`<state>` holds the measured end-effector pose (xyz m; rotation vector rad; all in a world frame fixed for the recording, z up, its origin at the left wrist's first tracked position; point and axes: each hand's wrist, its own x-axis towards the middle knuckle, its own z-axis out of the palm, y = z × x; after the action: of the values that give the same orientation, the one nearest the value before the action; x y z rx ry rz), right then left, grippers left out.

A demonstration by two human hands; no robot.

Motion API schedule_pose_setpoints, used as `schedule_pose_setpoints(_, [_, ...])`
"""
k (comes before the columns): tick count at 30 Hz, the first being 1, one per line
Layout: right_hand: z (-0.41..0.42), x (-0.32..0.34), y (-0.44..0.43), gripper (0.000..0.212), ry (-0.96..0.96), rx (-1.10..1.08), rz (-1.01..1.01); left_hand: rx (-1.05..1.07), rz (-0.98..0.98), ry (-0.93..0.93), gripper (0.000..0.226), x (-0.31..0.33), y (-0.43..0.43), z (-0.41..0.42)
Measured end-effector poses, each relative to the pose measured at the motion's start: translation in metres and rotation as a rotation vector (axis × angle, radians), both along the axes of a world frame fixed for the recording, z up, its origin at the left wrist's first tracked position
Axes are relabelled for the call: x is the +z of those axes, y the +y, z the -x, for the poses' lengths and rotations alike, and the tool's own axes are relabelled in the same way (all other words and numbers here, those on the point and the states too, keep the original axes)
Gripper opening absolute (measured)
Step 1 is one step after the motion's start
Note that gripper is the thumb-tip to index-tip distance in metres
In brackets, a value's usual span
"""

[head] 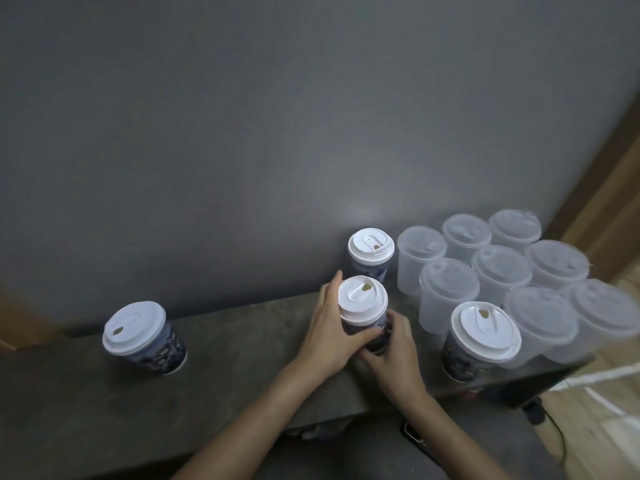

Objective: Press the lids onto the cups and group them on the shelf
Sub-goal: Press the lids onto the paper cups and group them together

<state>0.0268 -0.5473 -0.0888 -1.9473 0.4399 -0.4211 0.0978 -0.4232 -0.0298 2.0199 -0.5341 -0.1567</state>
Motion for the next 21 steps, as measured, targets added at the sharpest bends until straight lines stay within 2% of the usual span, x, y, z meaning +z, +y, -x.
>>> schedule_pose_setpoints(9, [-0.009,-0.009,-0.012,0.068,-0.024,-0.143,-0.066,-0.123,0.051,-0.114,0.089,-0.012,-0.046,-0.011])
schedule_pose_setpoints(16, [0.002,-0.014,-0.001,0.077,-0.042,-0.177,-0.151,-0.077,0.051,-0.102,0.095,-0.021,-0.052,-0.013])
schedule_pose_setpoints(19, [0.013,-0.021,0.008,0.067,-0.025,-0.203,-0.246,-0.085,0.014,-0.074,0.112,-0.022,-0.046,-0.011])
schedule_pose_setpoints(21, [0.02,-0.029,0.013,0.06,-0.024,-0.208,-0.295,-0.071,-0.011,-0.047,0.115,-0.022,-0.033,-0.008])
